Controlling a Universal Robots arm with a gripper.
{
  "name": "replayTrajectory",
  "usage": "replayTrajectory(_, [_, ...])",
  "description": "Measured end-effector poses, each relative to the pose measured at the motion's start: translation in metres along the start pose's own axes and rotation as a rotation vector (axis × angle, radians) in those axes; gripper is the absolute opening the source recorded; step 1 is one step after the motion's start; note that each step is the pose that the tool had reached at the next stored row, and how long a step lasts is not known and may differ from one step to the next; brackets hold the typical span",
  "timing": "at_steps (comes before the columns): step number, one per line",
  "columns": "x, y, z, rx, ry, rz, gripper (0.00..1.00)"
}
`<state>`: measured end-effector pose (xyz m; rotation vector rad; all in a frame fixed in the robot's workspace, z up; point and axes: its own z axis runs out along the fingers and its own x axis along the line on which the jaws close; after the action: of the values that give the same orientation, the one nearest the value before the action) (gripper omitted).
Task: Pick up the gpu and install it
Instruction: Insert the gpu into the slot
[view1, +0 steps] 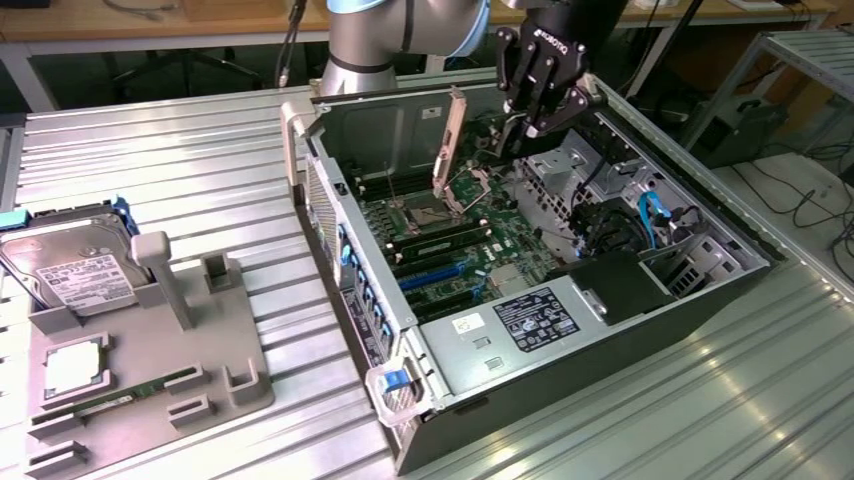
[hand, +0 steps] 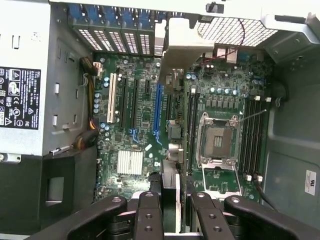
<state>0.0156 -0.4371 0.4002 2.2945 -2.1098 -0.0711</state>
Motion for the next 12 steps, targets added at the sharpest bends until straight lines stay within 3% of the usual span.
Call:
replayTrajectory(3, [0.000, -0.0003, 0.0058, 0.0003, -0.0031, 0.007, 0.27])
replayTrajectory(5, [0.000, -0.0002, 0.0111, 0.0338, -0.0008, 0.018, 0.27])
replayTrajectory(7, [0.000, 0.0003, 0.0203, 0.0347, -0.0011, 0.050, 0.27])
replayTrajectory(12, [0.000, 0.0000, 0.0303, 0.0352, -0.0017, 0.076, 0.27])
